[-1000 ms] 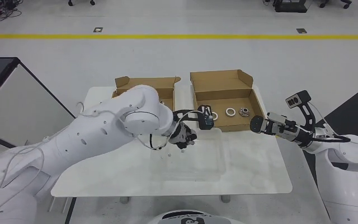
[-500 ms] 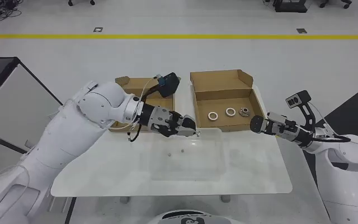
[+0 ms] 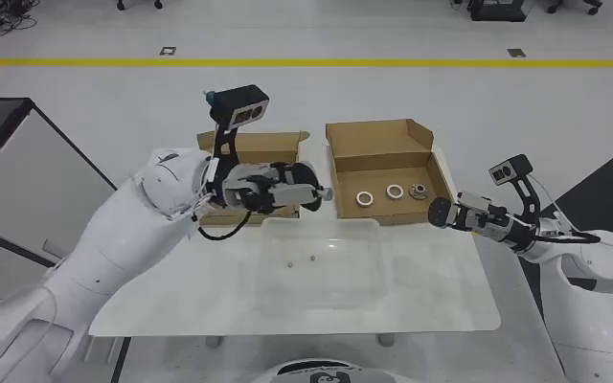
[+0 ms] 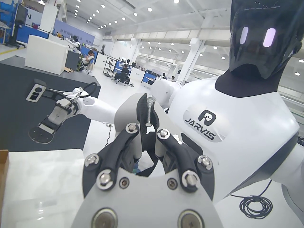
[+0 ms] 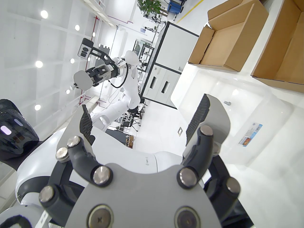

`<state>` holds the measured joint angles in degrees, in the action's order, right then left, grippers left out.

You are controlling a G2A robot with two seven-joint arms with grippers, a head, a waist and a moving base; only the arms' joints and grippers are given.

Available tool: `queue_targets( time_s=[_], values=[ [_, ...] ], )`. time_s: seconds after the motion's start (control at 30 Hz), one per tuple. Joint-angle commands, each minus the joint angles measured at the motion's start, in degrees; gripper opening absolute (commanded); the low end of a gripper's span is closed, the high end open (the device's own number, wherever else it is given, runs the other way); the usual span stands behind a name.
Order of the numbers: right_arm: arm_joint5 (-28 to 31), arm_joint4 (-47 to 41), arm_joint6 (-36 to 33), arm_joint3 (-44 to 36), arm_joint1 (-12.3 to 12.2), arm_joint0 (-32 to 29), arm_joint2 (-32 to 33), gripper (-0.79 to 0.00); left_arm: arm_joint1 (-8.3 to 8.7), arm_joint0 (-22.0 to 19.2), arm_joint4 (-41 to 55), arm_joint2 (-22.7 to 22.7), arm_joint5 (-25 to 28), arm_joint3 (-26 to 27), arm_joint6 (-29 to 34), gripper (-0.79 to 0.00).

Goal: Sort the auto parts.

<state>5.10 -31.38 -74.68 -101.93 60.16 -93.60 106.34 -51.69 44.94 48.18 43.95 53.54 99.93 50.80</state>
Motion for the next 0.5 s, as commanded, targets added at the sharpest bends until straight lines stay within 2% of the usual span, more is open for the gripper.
queue_targets(
  time_s=[0.0, 0.3, 0.4, 0.47],
  values=[
    [0.0, 0.0, 0.0, 0.0, 0.0, 0.0, 0.0, 0.0, -0.06, -0.23, -0.2, -0.33, 0.5, -0.89, -0.53, -0.785],
    [0.0, 0.0, 0.0, 0.0, 0.0, 0.0, 0.0, 0.0, -0.06, -0.23, -0.2, -0.33, 0.5, -0.89, -0.53, -0.785],
    [0.0, 0.0, 0.0, 0.0, 0.0, 0.0, 0.0, 0.0, -0.32, 1.25, 0.24, 0.33, -0.39, 0.78, -2.76, -0.785],
    [0.0, 0.0, 0.0, 0.0, 0.0, 0.0, 0.0, 0.0, -0.71, 2.63, 4.32, 0.34, 1.01, 2.45, -4.14, -0.785]
  ],
)
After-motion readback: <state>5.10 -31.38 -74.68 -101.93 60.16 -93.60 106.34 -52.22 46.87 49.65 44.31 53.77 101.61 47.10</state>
